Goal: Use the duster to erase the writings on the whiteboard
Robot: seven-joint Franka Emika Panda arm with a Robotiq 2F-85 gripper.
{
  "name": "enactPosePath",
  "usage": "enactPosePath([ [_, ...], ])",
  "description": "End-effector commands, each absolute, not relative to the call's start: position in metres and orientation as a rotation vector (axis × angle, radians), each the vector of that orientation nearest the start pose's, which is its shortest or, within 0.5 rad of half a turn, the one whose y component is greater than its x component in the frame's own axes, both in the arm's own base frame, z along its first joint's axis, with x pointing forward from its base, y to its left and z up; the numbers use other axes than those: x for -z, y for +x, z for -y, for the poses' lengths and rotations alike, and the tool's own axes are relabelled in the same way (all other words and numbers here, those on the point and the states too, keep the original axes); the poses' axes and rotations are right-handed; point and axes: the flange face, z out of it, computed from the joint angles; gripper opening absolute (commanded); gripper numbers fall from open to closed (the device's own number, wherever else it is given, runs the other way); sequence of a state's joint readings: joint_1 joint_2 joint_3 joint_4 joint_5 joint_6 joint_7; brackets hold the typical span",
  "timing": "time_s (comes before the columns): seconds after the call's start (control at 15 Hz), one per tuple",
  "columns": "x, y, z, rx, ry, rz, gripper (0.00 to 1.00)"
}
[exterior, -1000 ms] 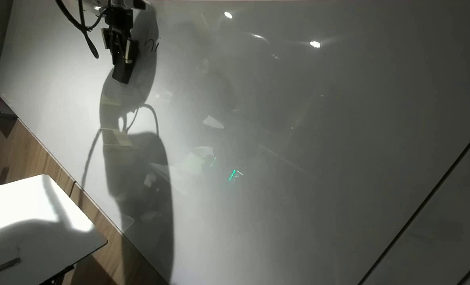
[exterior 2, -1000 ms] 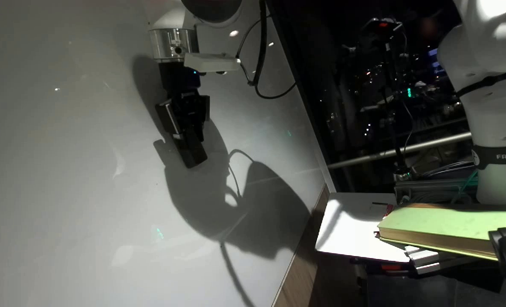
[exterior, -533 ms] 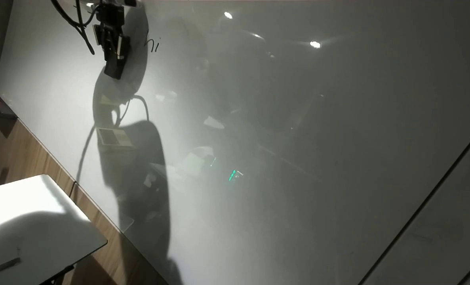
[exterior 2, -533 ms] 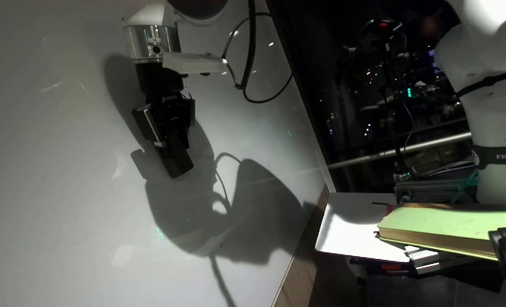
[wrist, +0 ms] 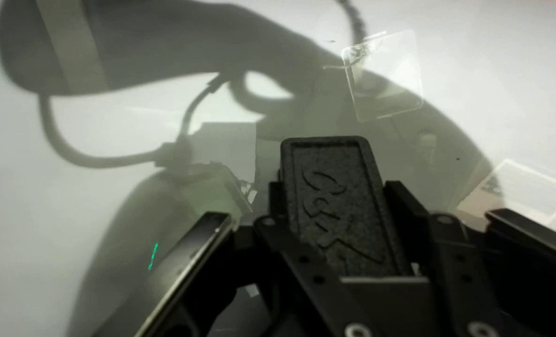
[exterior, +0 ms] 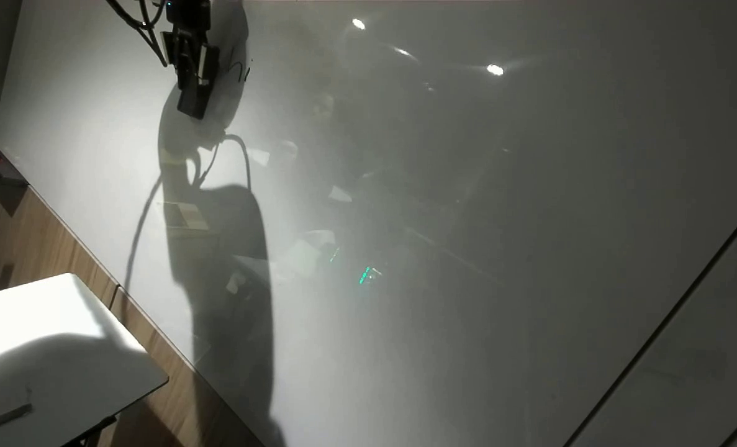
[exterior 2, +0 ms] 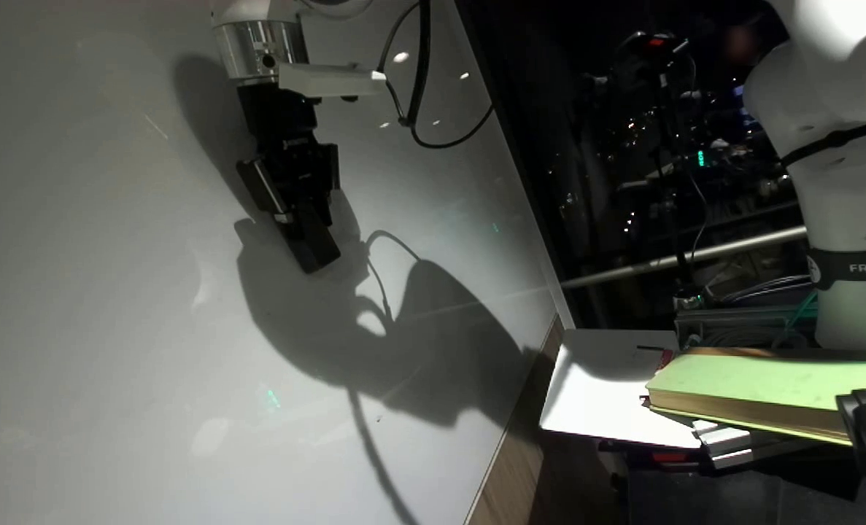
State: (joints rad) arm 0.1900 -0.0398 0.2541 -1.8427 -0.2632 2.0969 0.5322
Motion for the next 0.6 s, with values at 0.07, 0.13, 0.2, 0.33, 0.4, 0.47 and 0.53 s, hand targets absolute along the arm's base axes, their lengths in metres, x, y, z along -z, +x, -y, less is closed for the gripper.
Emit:
enactPosePath([
  [0.07,-0.627,0.558,-0.183,0.796,-3.164,-0.035,0.29],
  [0.13,-0.632,0.559,-0.177,0.8,-3.167,-0.038,0.29],
  [0.2,-0.636,0.56,-0.171,0.803,-3.172,-0.046,0.29],
  [0.33,-0.643,0.561,-0.159,0.804,-3.178,-0.062,0.29],
  [0.4,-0.646,0.561,-0.153,0.806,-3.181,-0.07,0.29],
  [0.47,-0.648,0.561,-0.147,0.807,-3.184,-0.081,0.29],
  [0.53,-0.65,0.56,-0.141,0.811,-3.186,-0.093,0.29],
])
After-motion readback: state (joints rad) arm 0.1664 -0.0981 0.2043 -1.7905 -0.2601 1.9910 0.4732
